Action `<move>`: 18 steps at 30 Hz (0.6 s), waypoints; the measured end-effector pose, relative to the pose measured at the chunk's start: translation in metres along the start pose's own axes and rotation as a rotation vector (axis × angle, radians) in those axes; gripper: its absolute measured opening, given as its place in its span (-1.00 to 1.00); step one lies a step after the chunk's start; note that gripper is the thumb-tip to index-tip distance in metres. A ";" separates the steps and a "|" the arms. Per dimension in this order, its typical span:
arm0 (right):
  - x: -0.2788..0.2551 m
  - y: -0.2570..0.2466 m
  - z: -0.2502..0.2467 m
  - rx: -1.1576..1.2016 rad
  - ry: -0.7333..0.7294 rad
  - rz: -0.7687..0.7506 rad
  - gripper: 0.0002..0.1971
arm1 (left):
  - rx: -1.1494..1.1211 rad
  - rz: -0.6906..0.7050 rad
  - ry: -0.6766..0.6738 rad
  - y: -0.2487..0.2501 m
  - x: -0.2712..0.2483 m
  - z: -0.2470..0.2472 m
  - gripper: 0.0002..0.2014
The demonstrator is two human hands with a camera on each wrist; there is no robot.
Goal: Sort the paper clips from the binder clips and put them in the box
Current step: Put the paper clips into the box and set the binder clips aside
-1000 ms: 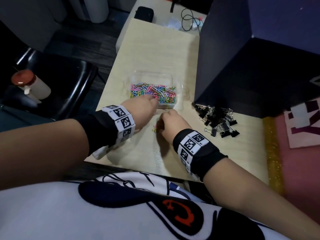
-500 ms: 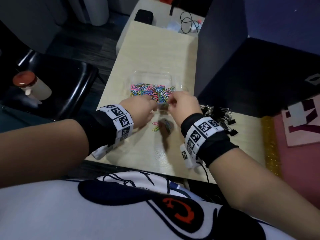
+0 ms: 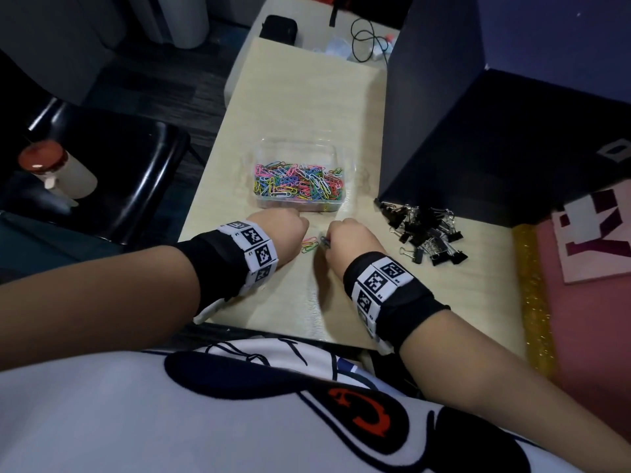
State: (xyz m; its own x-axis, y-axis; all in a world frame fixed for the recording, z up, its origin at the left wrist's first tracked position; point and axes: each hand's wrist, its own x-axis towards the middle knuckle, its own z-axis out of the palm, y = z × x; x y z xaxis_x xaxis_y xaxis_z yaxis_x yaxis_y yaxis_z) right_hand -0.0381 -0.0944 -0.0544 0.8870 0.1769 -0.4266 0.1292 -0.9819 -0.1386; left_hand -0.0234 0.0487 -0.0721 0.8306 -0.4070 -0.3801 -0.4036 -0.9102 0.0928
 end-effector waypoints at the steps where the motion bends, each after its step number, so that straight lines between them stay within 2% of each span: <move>1: 0.000 -0.001 0.000 -0.006 0.006 0.000 -0.73 | -0.010 -0.015 -0.013 0.000 0.001 0.000 -0.82; 9: 0.003 0.000 -0.002 0.023 -0.080 0.099 -0.76 | -0.036 -0.050 -0.050 0.003 -0.002 0.005 -0.79; 13: -0.001 -0.005 0.004 -0.031 -0.065 0.066 -0.65 | -0.036 -0.026 0.007 0.001 -0.009 0.004 -0.78; 18: 0.001 -0.001 -0.013 -0.049 -0.108 0.069 -0.67 | -0.042 0.008 0.139 -0.007 -0.014 -0.014 -0.78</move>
State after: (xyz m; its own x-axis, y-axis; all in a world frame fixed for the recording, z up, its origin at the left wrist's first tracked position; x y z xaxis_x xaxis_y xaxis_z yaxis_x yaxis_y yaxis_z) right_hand -0.0318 -0.0943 -0.0434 0.8420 0.1126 -0.5277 0.0935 -0.9936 -0.0628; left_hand -0.0271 0.0600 -0.0546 0.8736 -0.4186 -0.2483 -0.3967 -0.9080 0.1352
